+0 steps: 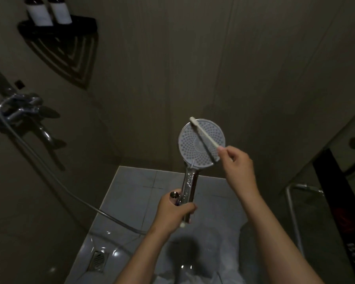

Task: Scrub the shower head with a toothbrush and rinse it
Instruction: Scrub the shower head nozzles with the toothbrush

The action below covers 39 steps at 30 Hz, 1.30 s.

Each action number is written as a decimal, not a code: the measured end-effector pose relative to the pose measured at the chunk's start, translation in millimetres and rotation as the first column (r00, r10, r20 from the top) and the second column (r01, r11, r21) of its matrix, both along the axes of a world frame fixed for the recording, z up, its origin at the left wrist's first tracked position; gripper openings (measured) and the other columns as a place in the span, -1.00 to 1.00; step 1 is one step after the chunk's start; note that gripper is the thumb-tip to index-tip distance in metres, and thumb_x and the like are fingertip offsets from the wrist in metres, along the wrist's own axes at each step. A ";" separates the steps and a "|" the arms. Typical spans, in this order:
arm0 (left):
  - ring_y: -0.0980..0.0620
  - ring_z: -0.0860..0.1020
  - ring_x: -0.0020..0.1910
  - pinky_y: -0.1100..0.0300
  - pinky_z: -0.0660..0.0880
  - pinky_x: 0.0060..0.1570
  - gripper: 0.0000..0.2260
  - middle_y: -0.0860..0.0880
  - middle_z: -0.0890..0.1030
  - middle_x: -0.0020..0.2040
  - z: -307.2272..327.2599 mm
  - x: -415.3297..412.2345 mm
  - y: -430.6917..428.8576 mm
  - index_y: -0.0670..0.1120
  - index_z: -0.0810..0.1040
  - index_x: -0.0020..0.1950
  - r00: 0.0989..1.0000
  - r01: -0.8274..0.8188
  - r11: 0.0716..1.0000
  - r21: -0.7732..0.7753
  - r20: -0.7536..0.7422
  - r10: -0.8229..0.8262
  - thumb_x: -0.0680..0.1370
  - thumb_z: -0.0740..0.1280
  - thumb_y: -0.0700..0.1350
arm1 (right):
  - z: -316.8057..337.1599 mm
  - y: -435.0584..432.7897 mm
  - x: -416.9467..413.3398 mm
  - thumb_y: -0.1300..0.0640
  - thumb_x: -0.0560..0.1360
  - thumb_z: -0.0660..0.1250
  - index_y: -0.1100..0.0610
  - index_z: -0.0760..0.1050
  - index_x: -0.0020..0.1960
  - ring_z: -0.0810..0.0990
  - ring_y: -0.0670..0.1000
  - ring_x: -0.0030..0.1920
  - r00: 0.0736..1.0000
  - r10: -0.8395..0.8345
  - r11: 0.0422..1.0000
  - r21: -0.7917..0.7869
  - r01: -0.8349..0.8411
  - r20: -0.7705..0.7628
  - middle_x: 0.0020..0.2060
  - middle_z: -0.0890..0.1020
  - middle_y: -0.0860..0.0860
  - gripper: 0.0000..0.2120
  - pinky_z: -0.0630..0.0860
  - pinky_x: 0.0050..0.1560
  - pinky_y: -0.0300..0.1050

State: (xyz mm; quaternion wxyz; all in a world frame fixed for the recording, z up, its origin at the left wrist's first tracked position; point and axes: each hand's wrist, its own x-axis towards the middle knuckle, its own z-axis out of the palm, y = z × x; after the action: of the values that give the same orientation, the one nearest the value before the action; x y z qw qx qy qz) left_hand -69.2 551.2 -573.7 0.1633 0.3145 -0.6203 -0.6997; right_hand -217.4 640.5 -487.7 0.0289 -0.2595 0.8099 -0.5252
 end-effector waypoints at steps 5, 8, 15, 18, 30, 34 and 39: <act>0.05 0.52 -0.51 0.21 0.48 -0.49 -0.87 0.00 0.56 -0.46 -2.6 -3.4 -2.5 -0.03 0.58 -0.34 1.000 -0.001 0.999 0.039 -0.014 0.001 0.17 0.46 -0.15 | -6.0 6.3 -4.2 0.10 0.57 0.25 0.04 0.29 -0.46 0.28 -0.17 -0.53 0.996 -0.086 0.993 -0.085 0.086 -0.003 -0.58 0.29 -0.07 -0.58 0.15 -0.50 -0.28; 0.04 0.52 -0.50 0.21 0.47 -0.50 -0.88 -0.01 0.57 -0.45 -2.5 -6.6 -6.1 -0.07 0.57 -0.33 0.999 -0.030 0.998 0.051 -0.033 0.032 0.20 0.45 -0.21 | -14.6 1.1 10.5 0.07 0.56 0.26 0.02 0.35 -0.45 0.29 -0.18 -0.49 0.994 0.103 0.995 0.007 -0.103 0.049 -0.58 0.36 -0.11 -0.61 0.18 -0.43 -0.22; 0.05 0.51 -0.52 0.21 0.47 -0.52 -0.89 -0.03 0.56 -0.47 -8.2 0.0 -8.2 -0.06 0.57 -0.34 0.999 -0.028 0.997 0.066 -0.023 0.030 0.20 0.46 -0.17 | -15.8 11.0 -3.1 0.07 0.55 0.28 0.06 0.33 -0.45 0.26 -0.12 -0.44 0.999 0.021 0.997 0.067 -0.024 0.050 -0.55 0.29 -0.08 -0.60 0.19 -0.40 -0.14; 0.06 0.53 -0.48 0.19 0.48 -0.48 -0.86 -0.03 0.57 -0.44 -8.2 -0.6 -9.1 -0.04 0.59 -0.32 1.000 -0.013 0.998 0.064 -0.012 0.014 0.17 0.47 -0.12 | -14.5 20.0 -20.5 0.08 0.57 0.23 0.09 0.30 -0.44 0.26 -0.08 -0.45 0.991 -0.128 0.991 0.035 0.127 0.038 -0.54 0.29 -0.06 -0.59 0.18 -0.40 -0.09; 0.04 0.52 -0.50 0.20 0.49 -0.50 -0.87 -0.03 0.57 -0.45 2.5 -4.2 -11.5 -0.12 0.58 -0.26 0.998 -0.036 0.996 0.078 -0.049 0.040 0.23 0.46 -0.19 | -24.9 27.1 -11.7 0.19 0.59 0.21 0.05 0.31 -0.39 0.19 -0.19 -0.49 0.995 -0.001 0.982 -0.188 0.020 0.097 -0.49 0.24 -0.08 -0.63 0.10 -0.46 -0.25; 0.06 0.50 -0.50 0.23 0.46 -0.53 -0.87 -0.04 0.55 -0.46 -0.5 -7.0 -7.4 -0.12 0.56 -0.29 0.997 -0.056 0.992 0.110 -0.043 0.061 0.21 0.45 -0.23 | -27.1 25.4 -4.3 0.17 0.57 0.26 0.09 0.40 -0.37 0.22 -0.19 -0.49 0.952 0.251 0.967 -0.007 -0.254 0.177 -0.50 0.28 -0.09 -0.67 0.13 -0.46 -0.29; 0.06 0.50 -0.47 0.23 0.46 -0.53 -0.89 -0.04 0.55 -0.45 -0.6 -9.9 -9.5 -0.10 0.58 -0.30 0.996 -0.049 0.990 0.135 -0.063 0.058 0.23 0.44 -0.24 | -37.6 28.9 -3.0 0.13 0.56 0.27 0.05 0.35 -0.41 0.23 -0.18 -0.46 0.957 0.254 0.961 0.078 -0.266 0.137 -0.50 0.30 -0.09 -0.63 0.17 -0.41 -0.21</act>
State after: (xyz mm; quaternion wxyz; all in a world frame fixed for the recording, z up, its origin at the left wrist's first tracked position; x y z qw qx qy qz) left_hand -79.1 541.7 -574.4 0.1813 0.3178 -0.5578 -0.7450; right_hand -220.4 669.4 -525.4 0.1612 -0.3284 0.7896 -0.4927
